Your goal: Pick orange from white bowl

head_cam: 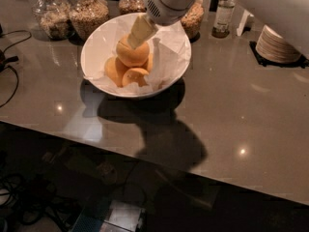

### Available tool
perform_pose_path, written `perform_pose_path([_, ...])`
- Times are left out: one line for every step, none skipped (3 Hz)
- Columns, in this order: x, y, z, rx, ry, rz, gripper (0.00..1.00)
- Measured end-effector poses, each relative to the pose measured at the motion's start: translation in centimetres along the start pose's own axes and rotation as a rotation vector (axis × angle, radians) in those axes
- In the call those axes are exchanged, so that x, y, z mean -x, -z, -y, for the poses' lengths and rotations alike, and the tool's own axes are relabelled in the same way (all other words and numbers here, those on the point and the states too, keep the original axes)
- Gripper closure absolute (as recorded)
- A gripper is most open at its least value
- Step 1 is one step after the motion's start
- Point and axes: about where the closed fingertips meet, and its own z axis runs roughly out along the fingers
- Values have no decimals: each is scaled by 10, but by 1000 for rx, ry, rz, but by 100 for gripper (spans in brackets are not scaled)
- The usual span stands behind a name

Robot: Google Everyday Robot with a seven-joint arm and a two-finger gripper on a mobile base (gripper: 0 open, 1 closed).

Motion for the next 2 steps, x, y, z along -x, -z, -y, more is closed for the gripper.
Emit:
perform_pose_path([5, -9, -7, 61, -24, 16, 1])
perform_pose_path([7, -16, -15, 123, -34, 21, 0])
